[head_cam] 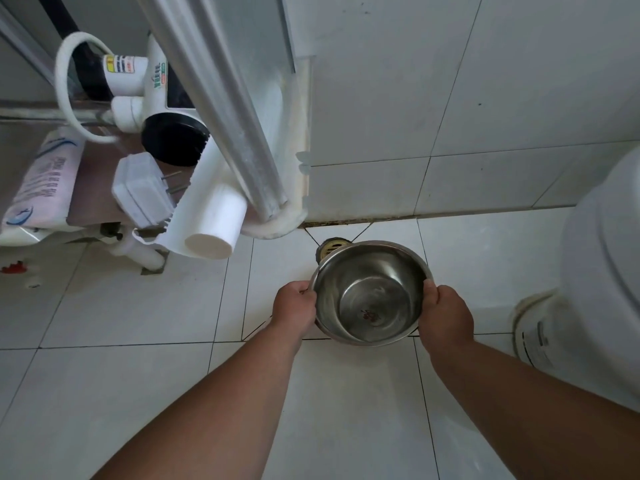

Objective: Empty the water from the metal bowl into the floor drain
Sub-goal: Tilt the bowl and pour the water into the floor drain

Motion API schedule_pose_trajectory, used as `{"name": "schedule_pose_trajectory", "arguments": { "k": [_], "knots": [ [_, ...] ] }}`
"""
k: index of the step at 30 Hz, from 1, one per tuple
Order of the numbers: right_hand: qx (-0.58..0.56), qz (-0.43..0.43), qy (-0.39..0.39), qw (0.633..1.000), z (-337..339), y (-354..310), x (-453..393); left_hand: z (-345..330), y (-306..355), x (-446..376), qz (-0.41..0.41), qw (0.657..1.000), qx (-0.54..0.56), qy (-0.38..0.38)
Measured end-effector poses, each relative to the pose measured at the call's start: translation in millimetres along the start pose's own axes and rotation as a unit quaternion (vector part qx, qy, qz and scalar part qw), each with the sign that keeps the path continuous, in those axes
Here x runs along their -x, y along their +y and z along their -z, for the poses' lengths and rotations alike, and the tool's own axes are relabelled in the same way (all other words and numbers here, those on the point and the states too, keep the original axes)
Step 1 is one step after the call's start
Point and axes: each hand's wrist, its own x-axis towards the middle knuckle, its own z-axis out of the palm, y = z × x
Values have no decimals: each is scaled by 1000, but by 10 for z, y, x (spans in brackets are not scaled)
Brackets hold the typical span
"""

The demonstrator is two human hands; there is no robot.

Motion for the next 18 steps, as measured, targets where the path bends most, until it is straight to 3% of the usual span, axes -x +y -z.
{"name": "schedule_pose_trajectory", "arguments": {
  "k": [18],
  "knots": [
    [-3, 0, -6, 1000, 18, -12, -46, -52, 21, -50, 16, 1000, 19, -8]
  ]
}}
